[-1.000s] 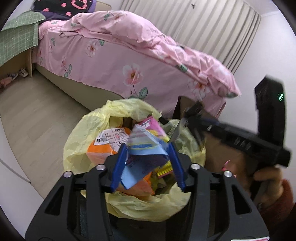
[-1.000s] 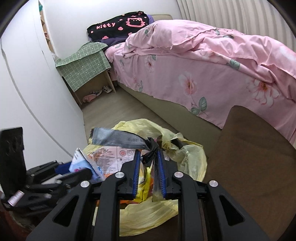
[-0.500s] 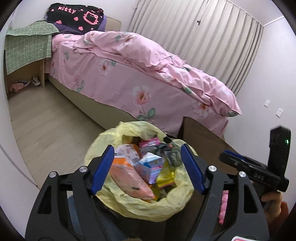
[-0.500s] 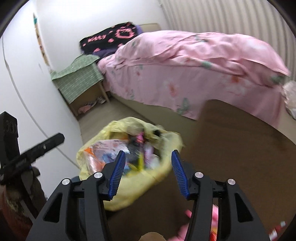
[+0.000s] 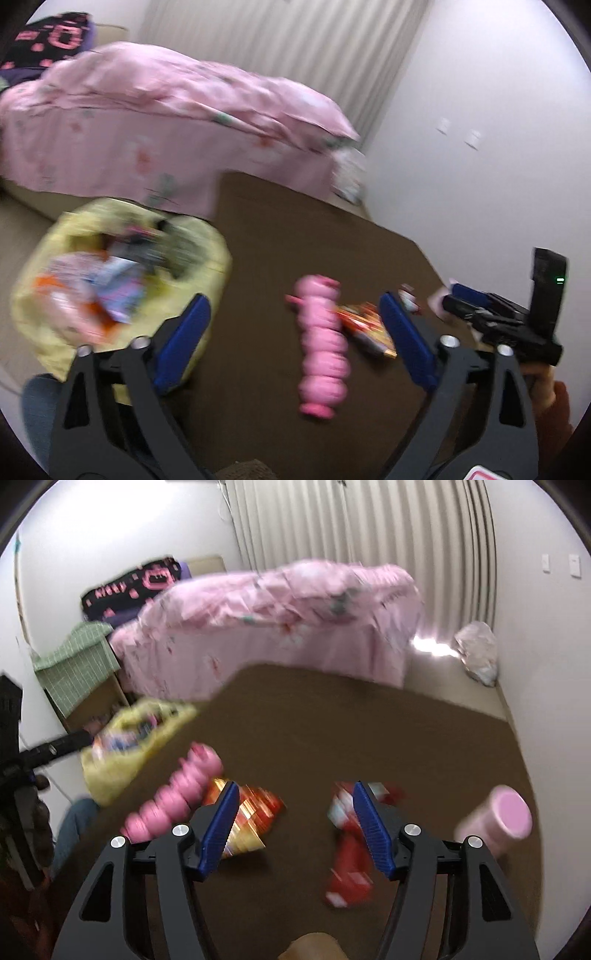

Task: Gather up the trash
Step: 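Grasp red-gold snack packet with left gripper while right gripper grasps red candy wrapper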

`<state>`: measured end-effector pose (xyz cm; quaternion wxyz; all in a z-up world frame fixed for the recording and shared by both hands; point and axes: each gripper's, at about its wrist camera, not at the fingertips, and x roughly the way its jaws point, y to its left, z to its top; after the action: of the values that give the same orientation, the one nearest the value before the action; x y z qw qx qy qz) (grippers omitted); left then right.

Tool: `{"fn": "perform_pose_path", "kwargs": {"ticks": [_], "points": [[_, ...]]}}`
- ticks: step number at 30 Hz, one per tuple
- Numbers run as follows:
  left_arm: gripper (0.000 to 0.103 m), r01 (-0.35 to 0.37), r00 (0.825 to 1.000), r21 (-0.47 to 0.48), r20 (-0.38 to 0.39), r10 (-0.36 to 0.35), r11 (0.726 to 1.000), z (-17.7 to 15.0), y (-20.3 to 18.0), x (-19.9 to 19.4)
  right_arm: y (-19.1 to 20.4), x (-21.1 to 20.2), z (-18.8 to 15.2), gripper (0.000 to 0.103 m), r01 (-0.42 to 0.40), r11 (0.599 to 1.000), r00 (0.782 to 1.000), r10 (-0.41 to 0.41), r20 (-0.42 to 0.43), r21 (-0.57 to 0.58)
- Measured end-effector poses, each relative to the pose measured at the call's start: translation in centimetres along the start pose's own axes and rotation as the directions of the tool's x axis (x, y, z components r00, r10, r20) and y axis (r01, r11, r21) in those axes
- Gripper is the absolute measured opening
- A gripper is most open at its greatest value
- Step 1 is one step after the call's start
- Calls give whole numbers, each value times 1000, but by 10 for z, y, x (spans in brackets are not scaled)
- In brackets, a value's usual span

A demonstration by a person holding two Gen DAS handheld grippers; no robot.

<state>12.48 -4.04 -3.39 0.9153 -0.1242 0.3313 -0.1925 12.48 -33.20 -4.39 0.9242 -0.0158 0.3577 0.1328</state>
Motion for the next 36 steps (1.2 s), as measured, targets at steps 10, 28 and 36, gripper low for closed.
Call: {"fn": "perform_pose_path", "kwargs": {"ticks": [10,28,36], "points": [[93,212,939,84,-294,-179,974,-30,-82,81,-51,-20,-61,60,113,985,994,-113,-12,126],[89,77,957,206,-289,-15,975,-38,-93,122,-52,-7,-59,60,7,986,1000,-10,17,168],[88,72,958,223,-285,-6,972,-43,-93,115,-44,68,-12,49,-59,991,995,69,-74,121]]}}
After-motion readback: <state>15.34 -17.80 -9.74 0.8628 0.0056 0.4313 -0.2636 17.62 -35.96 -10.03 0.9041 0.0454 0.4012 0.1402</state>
